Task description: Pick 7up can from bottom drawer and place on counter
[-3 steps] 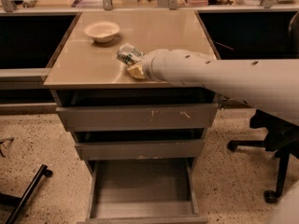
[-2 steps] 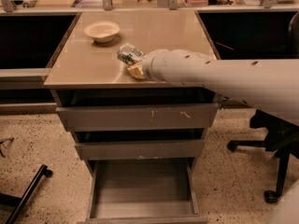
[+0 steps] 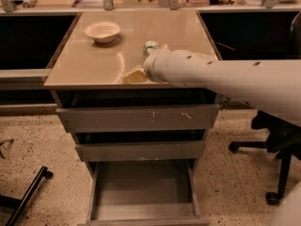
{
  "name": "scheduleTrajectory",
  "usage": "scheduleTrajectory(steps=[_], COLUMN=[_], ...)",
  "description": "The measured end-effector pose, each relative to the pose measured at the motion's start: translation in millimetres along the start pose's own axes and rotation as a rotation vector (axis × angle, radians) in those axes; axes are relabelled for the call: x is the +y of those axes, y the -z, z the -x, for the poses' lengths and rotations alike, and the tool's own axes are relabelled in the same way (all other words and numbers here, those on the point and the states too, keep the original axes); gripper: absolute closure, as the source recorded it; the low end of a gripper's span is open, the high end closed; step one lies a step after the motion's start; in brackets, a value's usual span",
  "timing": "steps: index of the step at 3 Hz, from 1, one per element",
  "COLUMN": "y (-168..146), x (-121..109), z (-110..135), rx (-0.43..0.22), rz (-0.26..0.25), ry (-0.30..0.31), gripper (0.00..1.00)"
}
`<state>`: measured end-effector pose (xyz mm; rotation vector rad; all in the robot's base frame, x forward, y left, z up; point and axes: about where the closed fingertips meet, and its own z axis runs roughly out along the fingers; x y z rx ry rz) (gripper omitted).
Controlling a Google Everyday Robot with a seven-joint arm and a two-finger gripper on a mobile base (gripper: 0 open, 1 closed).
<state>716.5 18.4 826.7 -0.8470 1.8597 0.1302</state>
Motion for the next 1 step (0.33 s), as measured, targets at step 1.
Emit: scheduleTrajectory(steps=[1], y=[0.0], x=[0.0], z=[0.0], rx=[0.0], rz=[0.0], ry=[0.0], gripper=[0.0])
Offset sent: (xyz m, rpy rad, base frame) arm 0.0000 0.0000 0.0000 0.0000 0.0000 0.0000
